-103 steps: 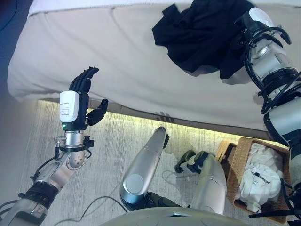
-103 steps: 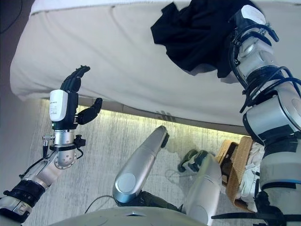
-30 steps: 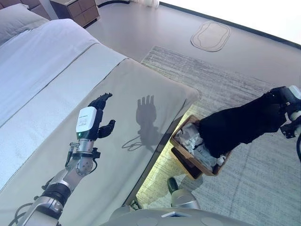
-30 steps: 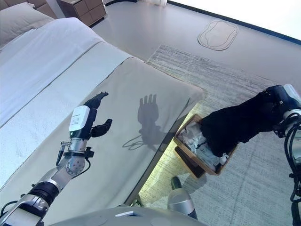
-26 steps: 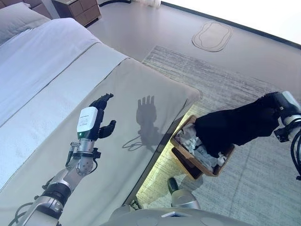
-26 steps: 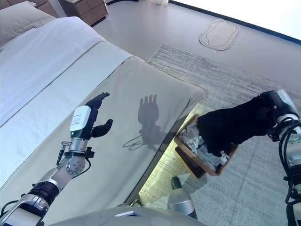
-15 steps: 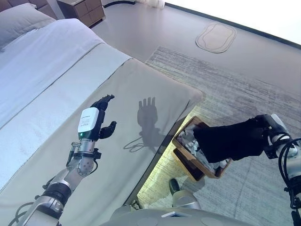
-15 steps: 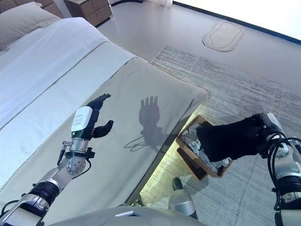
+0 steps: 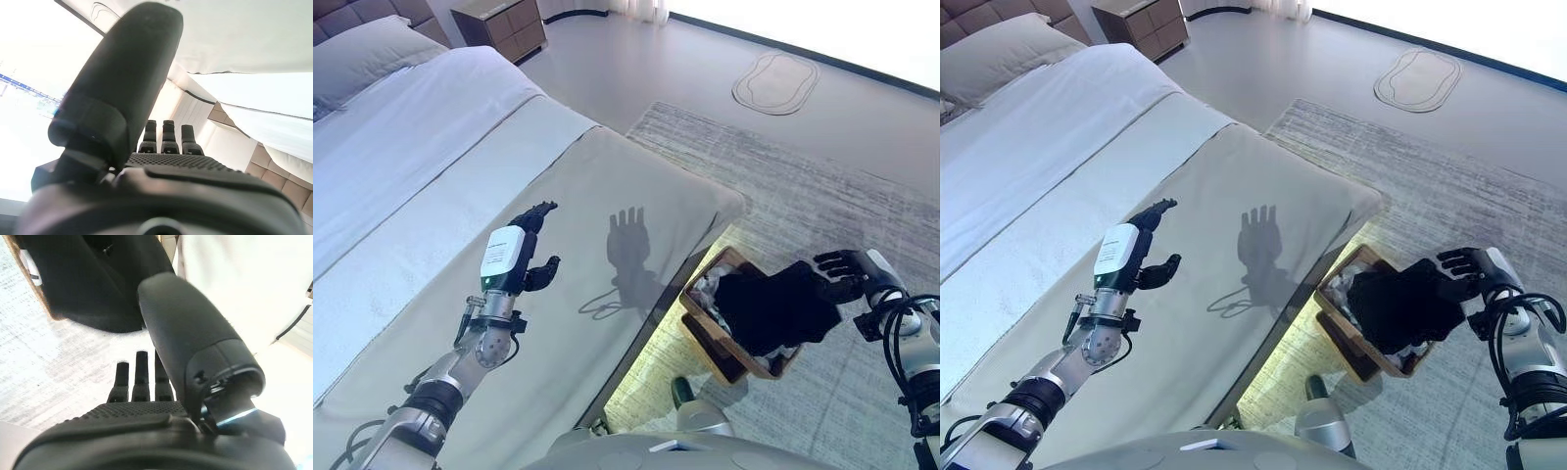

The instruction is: Pick up the clothes from the bed and place them into the basket

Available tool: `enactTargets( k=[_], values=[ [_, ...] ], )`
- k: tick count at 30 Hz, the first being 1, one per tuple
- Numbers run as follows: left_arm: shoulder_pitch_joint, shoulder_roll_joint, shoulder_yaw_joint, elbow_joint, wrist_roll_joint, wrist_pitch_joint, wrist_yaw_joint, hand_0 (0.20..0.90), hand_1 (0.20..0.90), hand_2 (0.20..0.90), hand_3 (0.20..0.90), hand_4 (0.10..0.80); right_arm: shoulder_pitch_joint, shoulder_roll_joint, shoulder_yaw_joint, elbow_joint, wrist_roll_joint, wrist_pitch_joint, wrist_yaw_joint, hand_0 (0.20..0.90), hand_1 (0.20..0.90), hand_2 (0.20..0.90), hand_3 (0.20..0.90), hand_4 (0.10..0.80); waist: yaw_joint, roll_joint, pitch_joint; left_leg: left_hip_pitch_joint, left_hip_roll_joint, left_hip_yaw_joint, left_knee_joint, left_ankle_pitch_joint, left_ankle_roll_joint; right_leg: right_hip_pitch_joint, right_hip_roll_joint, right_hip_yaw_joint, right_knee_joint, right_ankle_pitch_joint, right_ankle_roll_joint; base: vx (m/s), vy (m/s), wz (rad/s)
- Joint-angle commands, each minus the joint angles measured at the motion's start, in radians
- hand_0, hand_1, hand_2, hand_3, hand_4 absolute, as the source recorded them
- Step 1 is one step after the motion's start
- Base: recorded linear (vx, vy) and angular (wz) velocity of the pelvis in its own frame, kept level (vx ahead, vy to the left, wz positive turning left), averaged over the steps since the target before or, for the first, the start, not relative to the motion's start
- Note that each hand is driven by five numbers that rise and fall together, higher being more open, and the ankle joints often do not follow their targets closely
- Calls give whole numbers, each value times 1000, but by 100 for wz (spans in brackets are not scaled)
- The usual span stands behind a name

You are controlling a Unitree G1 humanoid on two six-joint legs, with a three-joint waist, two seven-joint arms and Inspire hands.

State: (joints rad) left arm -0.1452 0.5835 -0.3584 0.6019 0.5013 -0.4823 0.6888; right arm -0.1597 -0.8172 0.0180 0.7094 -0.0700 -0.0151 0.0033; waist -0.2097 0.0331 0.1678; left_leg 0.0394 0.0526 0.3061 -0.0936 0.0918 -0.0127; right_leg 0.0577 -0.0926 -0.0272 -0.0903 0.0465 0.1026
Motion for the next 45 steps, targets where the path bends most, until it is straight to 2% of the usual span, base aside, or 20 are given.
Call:
enactTargets(
  k=[1, 8, 13, 16, 22, 26, 30, 39, 45],
  values=[
    [-93, 33, 14, -57, -40, -34, 51, 900, 900, 900, 900, 800, -115, -39, 6, 7, -14, -71, -66, 900, 900, 900, 900, 800, 46, -9, -66, 79, 20, -24, 33, -149, -26, -96, 18, -1, 73, 7, 20, 0, 0, 0],
    [-94, 25, 15, -50, -49, -28, 22, 900, 900, 900, 900, 800, -117, -40, 0, -5, 12, -82, -45, 900, 900, 900, 900, 800, 47, -14, -65, 82, 23, -25, 35, -150, -26, -93, 18, -1, 76, 6, 19, 5, 1, 0],
    [-74, 20, 22, -61, -46, -24, 14, 900, 900, 900, 900, 800, -98, -34, -6, -62, -20, -97, -76, 900, 900, 900, 900, 800, 47, -16, -69, 92, 26, -29, 32, -148, -28, -83, 17, -3, 76, 3, 19, 37, 9, 1],
    [-70, 11, 24, -57, -44, -16, 10, 900, 900, 900, 900, 800, -76, -21, -9, -113, -88, -128, -140, 900, 900, 900, 900, 800, 43, -15, -72, 94, 29, -31, 30, -144, -31, -80, 19, -5, 80, -1, 18, 37, 25, 0],
    [-26, -30, 39, -72, -25, -1, -4, 900, 900, 900, 900, 800, 37, 52, 1, -290, -359, -168, -373, 900, 900, 900, 900, 800, 50, -10, -71, 93, 32, -57, 30, -135, -30, -72, 23, -17, 98, -18, 16, 22, 28, 6],
    [6, -76, 50, -48, 3, 33, -6, 900, 900, 900, 900, 800, 88, 110, 68, -398, -566, -157, -536, 900, 900, 900, 900, 800, 65, -6, -68, 83, 25, -90, 33, -133, -26, -66, 23, -27, 105, -31, 13, -4, 30, 11],
    [39, -96, 54, 2, 40, 49, -17, 900, 900, 900, 900, 800, 102, 118, 138, -429, -628, -176, -586, 900, 900, 900, 900, 800, 86, -6, -67, 77, 17, -117, 38, -133, -26, -52, 17, -43, 103, -39, 13, 13, 34, 16],
    [131, -116, 112, 57, -12, 71, -71, 900, 900, 900, 900, 800, 132, 126, 211, -435, -603, -212, -514, 900, 900, 900, 900, 800, 143, -15, -75, 75, 2, -163, 43, -135, -23, -10, -1, -99, 102, -60, 8, 39, 28, 20],
    [179, -112, 132, 46, -49, 82, -125, 900, 900, 900, 900, 800, 144, 156, 242, -457, -557, -180, -443, 900, 900, 900, 900, 800, 186, -20, -82, 70, -6, -198, 32, -123, -22, 13, -7, -139, 110, -76, 5, 42, 18, 21]
  ],
)
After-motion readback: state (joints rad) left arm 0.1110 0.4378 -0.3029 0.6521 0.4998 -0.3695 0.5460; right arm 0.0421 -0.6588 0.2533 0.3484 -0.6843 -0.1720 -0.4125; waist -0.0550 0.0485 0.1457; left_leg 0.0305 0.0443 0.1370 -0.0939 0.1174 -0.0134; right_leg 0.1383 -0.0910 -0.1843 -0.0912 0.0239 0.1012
